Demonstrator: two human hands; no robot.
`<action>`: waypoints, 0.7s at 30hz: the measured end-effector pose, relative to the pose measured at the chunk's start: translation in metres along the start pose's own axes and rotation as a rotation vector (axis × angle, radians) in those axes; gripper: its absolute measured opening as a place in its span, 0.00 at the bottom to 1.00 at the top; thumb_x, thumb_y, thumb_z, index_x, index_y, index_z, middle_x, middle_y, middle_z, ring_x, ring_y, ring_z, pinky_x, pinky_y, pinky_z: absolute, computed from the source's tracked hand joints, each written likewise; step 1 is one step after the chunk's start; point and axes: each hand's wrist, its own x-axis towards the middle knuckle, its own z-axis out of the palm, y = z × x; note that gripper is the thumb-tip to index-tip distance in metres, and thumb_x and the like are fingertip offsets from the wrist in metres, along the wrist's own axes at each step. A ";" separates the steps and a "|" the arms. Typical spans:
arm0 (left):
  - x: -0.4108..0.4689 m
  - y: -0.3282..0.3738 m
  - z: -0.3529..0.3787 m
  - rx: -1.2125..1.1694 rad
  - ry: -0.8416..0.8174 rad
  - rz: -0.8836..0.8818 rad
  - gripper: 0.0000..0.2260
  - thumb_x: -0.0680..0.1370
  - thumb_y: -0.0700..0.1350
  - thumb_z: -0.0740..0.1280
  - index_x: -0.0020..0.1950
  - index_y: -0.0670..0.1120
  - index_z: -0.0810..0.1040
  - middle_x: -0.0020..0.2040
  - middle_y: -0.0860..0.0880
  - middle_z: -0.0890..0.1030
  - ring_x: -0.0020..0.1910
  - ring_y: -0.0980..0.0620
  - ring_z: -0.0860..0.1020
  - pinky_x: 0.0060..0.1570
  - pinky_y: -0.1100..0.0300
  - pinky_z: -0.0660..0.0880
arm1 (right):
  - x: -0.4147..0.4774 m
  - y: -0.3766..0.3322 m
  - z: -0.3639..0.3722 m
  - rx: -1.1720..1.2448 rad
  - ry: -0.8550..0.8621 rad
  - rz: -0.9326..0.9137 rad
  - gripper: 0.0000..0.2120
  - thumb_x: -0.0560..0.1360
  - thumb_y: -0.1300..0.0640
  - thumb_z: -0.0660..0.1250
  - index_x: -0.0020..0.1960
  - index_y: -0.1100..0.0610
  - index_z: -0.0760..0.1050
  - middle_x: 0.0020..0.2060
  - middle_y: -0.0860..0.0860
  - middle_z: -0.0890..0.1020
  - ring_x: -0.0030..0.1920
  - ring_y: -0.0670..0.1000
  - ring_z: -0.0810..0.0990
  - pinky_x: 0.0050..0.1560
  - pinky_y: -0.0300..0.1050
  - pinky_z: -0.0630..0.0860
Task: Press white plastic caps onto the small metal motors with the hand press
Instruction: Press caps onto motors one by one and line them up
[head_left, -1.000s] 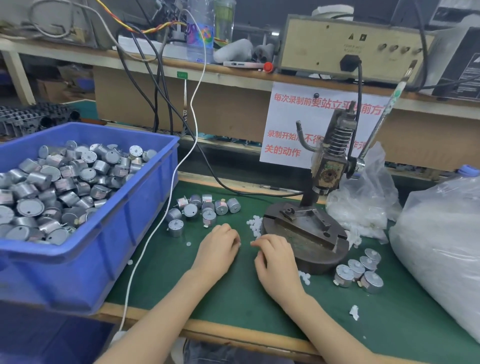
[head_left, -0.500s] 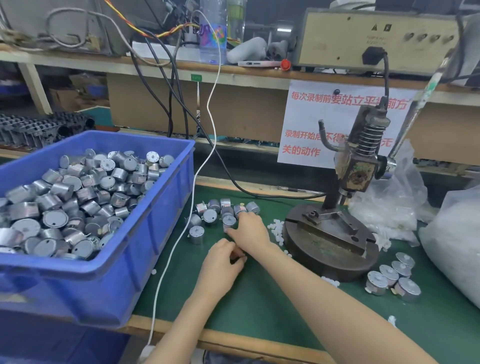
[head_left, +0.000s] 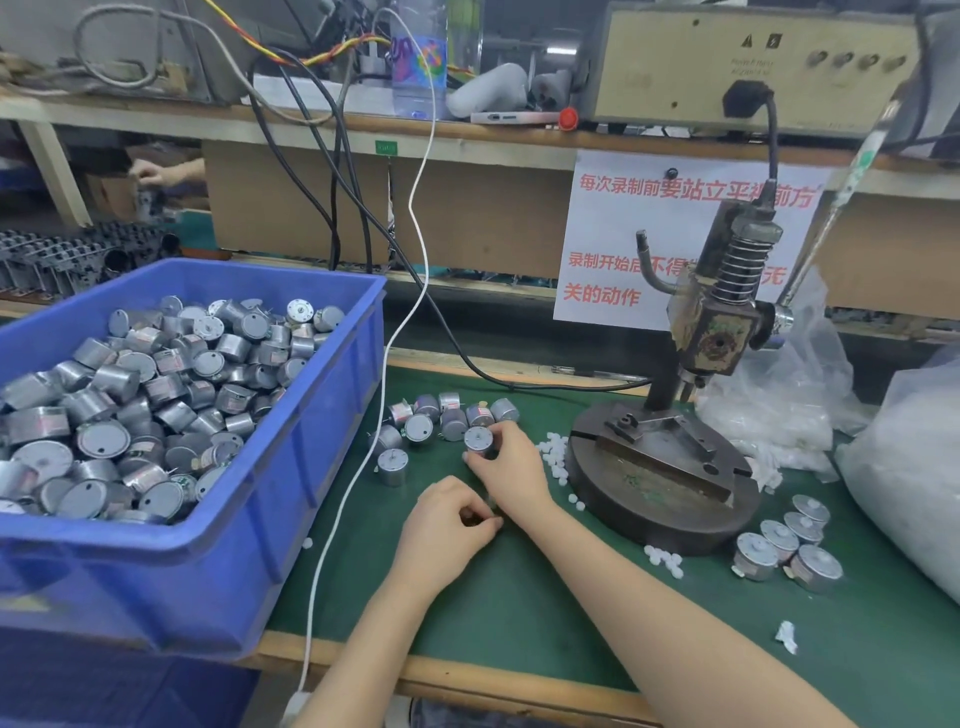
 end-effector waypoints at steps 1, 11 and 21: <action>0.000 0.000 0.000 0.021 -0.023 0.004 0.06 0.69 0.43 0.73 0.33 0.48 0.79 0.36 0.56 0.72 0.41 0.55 0.72 0.45 0.59 0.71 | -0.005 0.002 -0.005 0.081 -0.003 0.014 0.11 0.71 0.56 0.70 0.49 0.55 0.70 0.48 0.49 0.78 0.52 0.52 0.76 0.47 0.42 0.68; -0.003 0.005 -0.003 0.079 -0.057 0.009 0.15 0.69 0.47 0.73 0.29 0.57 0.71 0.38 0.57 0.73 0.44 0.55 0.70 0.44 0.63 0.66 | -0.046 0.017 -0.056 0.272 -0.101 0.019 0.15 0.69 0.57 0.73 0.44 0.48 0.66 0.47 0.42 0.77 0.51 0.42 0.76 0.56 0.44 0.73; -0.004 0.004 -0.001 0.089 -0.027 -0.003 0.07 0.72 0.47 0.71 0.35 0.52 0.77 0.39 0.57 0.73 0.44 0.57 0.70 0.45 0.64 0.67 | -0.073 0.031 -0.061 0.404 0.008 -0.018 0.08 0.71 0.51 0.71 0.46 0.42 0.75 0.45 0.44 0.79 0.45 0.42 0.79 0.48 0.34 0.73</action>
